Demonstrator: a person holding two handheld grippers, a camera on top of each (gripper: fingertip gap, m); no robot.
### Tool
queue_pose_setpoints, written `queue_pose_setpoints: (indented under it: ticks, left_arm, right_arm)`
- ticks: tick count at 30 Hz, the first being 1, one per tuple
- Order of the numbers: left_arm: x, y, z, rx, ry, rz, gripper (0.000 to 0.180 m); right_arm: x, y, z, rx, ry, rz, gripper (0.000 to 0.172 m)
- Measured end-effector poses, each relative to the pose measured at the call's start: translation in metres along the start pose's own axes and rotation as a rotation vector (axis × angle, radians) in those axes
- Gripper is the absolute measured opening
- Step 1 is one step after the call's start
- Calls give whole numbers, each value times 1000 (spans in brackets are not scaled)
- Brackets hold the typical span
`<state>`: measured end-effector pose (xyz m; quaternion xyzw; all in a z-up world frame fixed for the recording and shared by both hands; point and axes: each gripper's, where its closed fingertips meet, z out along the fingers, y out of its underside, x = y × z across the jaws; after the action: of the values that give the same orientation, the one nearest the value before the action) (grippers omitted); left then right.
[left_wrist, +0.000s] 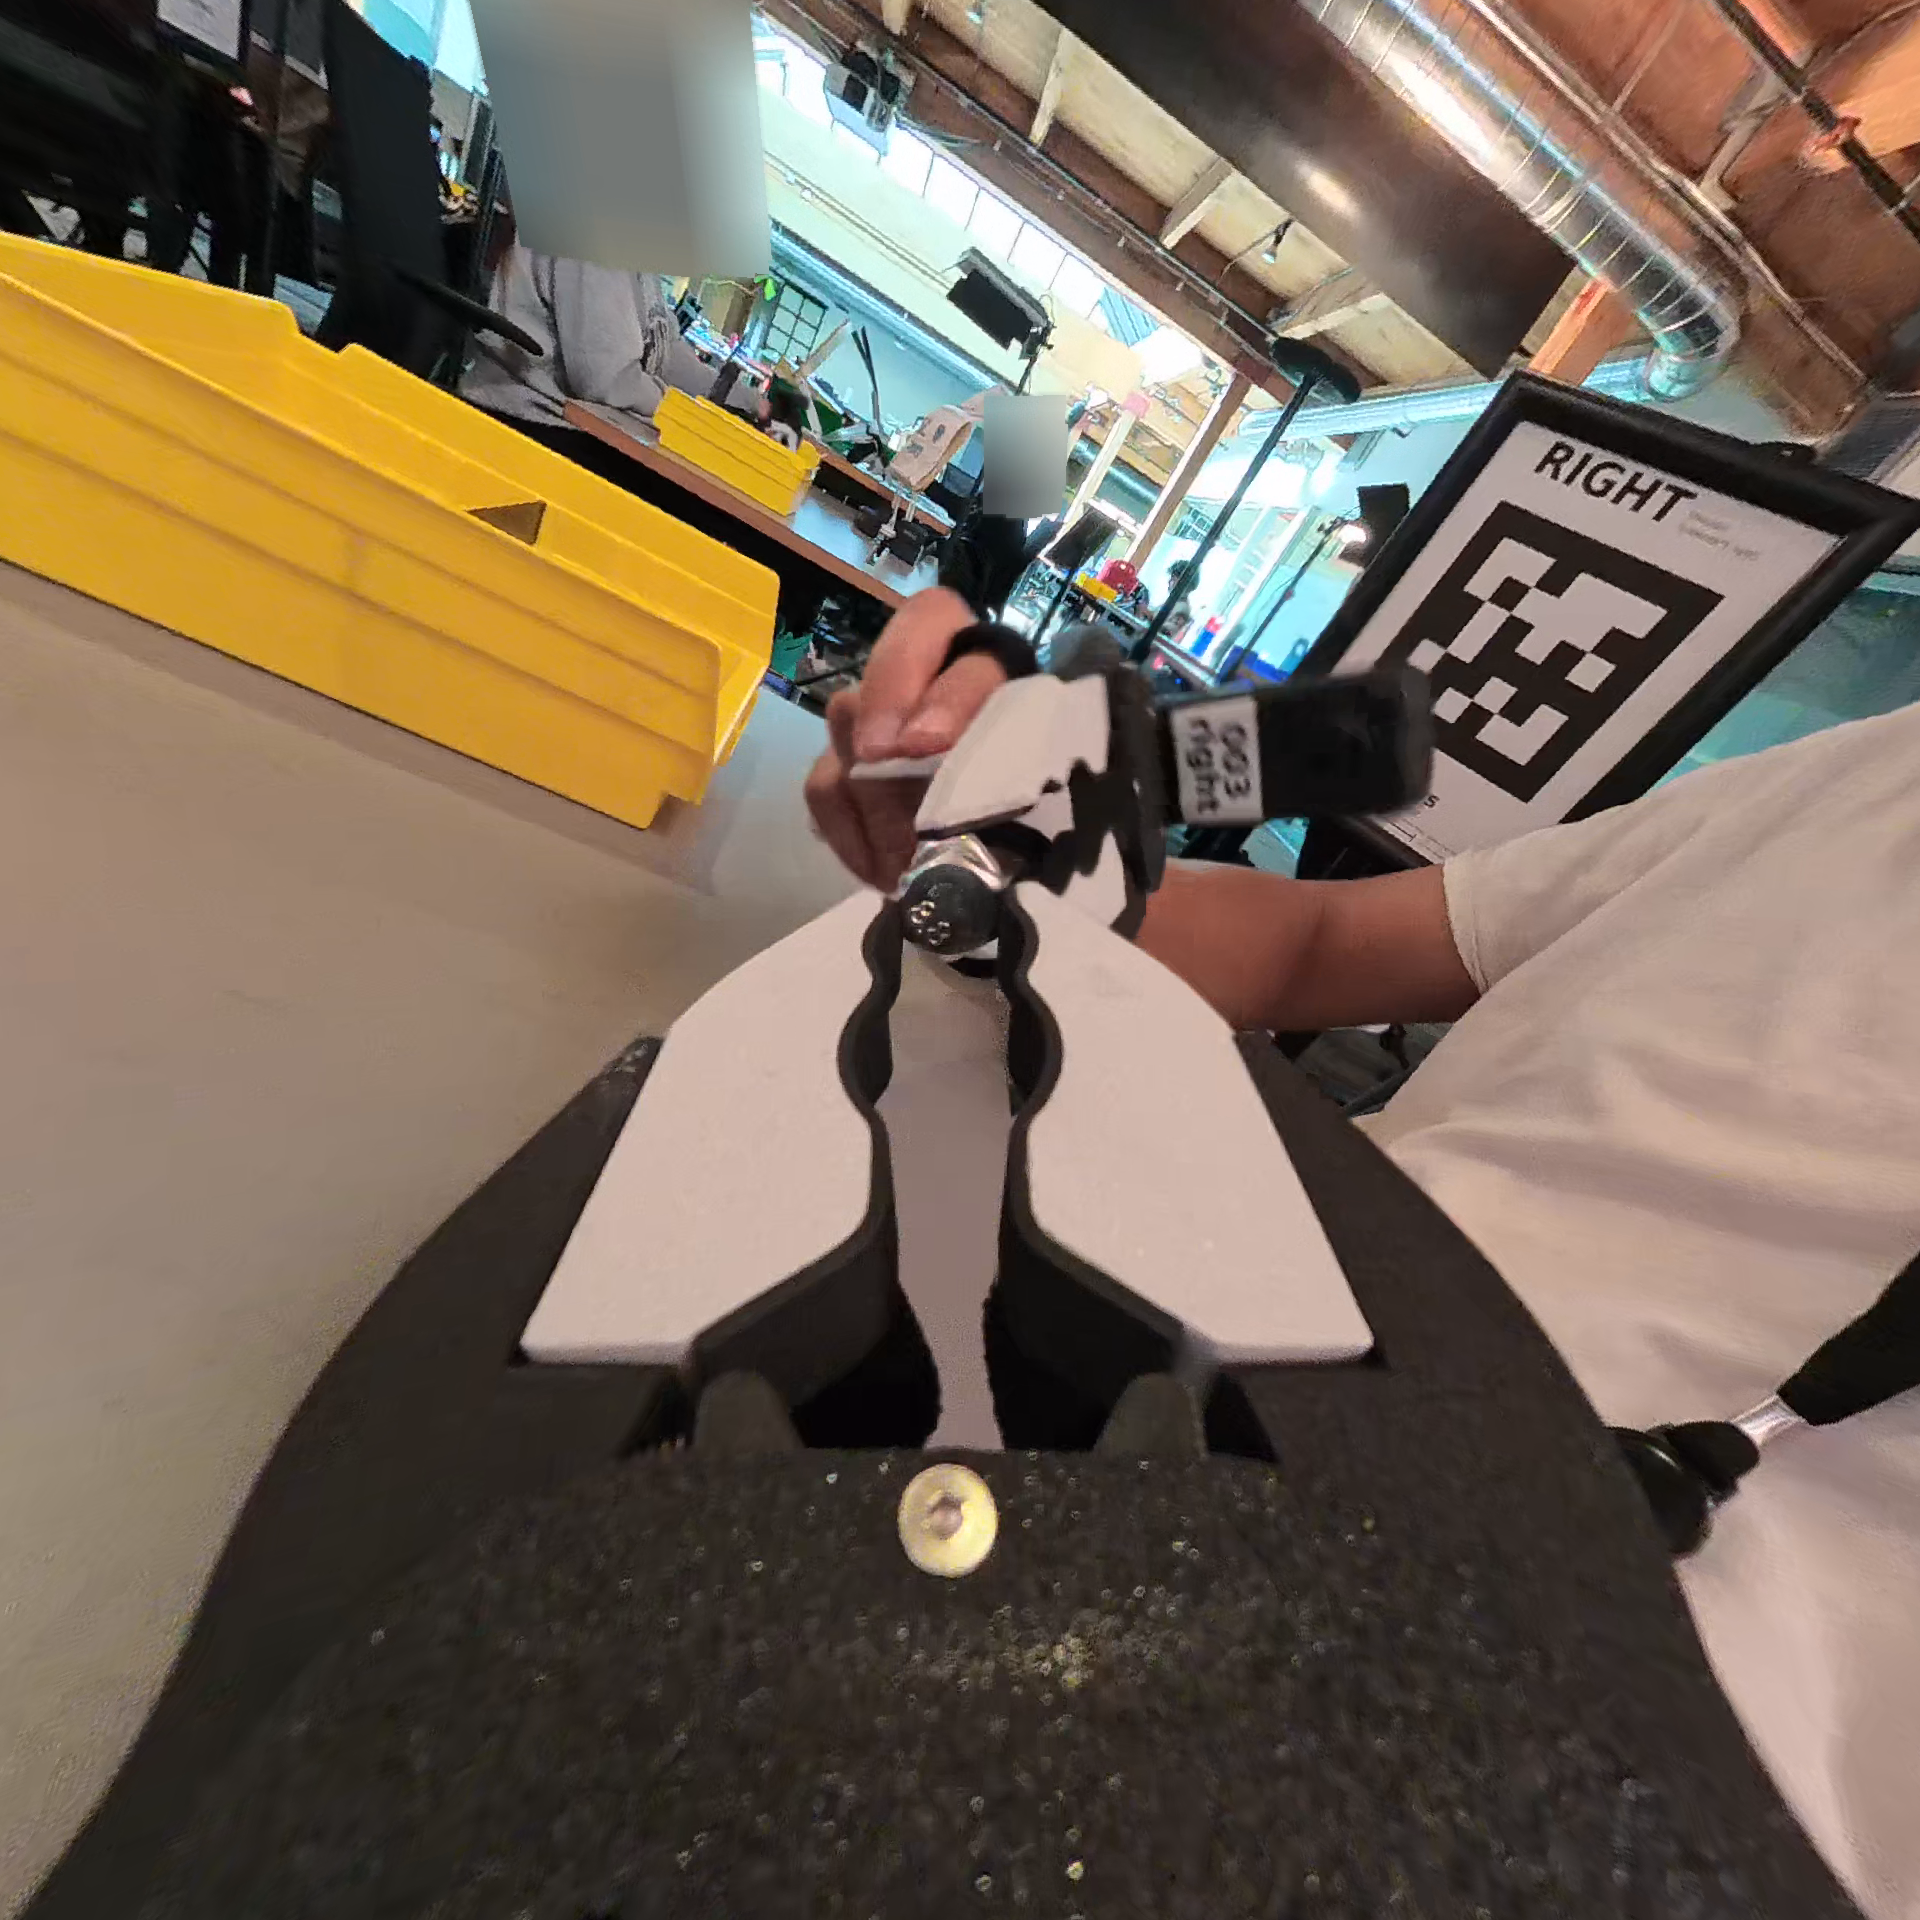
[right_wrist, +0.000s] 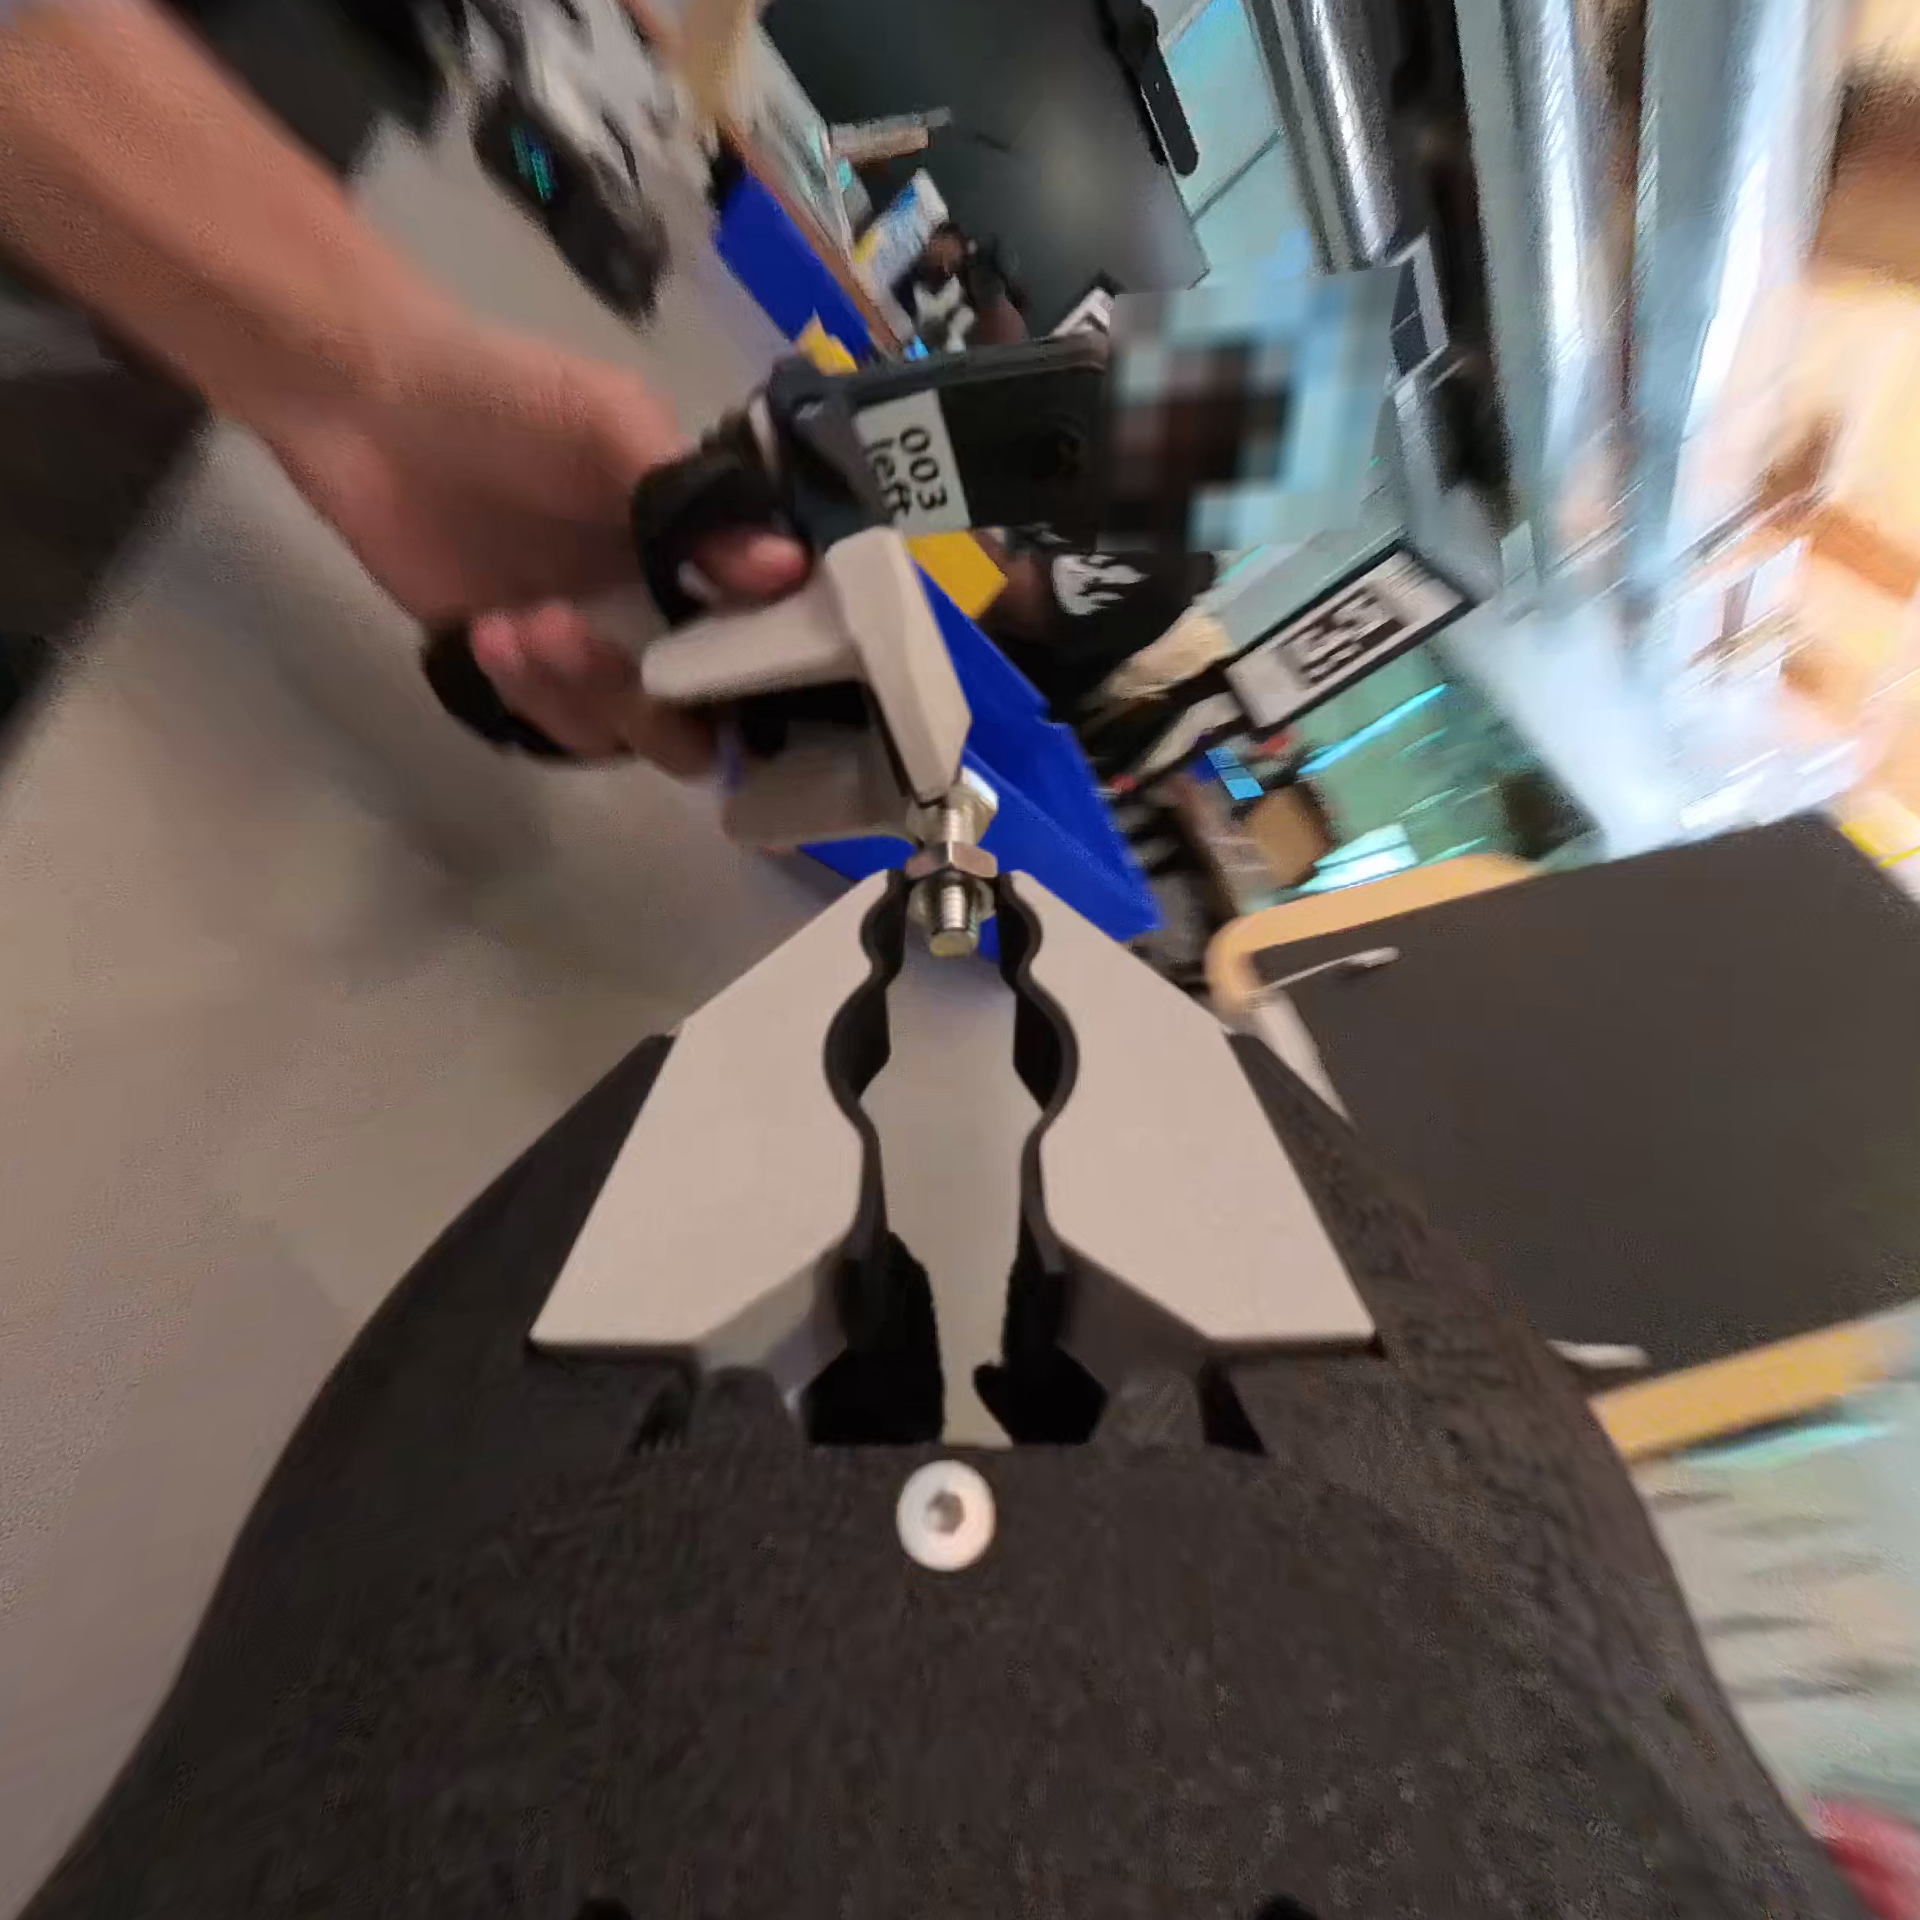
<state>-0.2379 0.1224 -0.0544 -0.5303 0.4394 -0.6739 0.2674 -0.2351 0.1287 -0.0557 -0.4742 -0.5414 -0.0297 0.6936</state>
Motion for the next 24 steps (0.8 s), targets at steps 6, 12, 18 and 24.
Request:
queue_pose_setpoints:
  ticks: [6,12,18,24]
  left_arm:
    - [4,-2,-1,12,-17,29,17]
    - [-3,-9,-12,24,-114,214,17]
    - [-3,-15,-17,60,-153,401,17]
    - [0,-9,-9,37,-144,496,17]
  right_arm:
    - [3,-3,-5,-3,169,-311,22]
    - [11,-3,-9,126,-100,747,45]
    - [4,-10,-8,273,-628,1639,41]
    - [5,-7,-4,350,-811,1968,37]
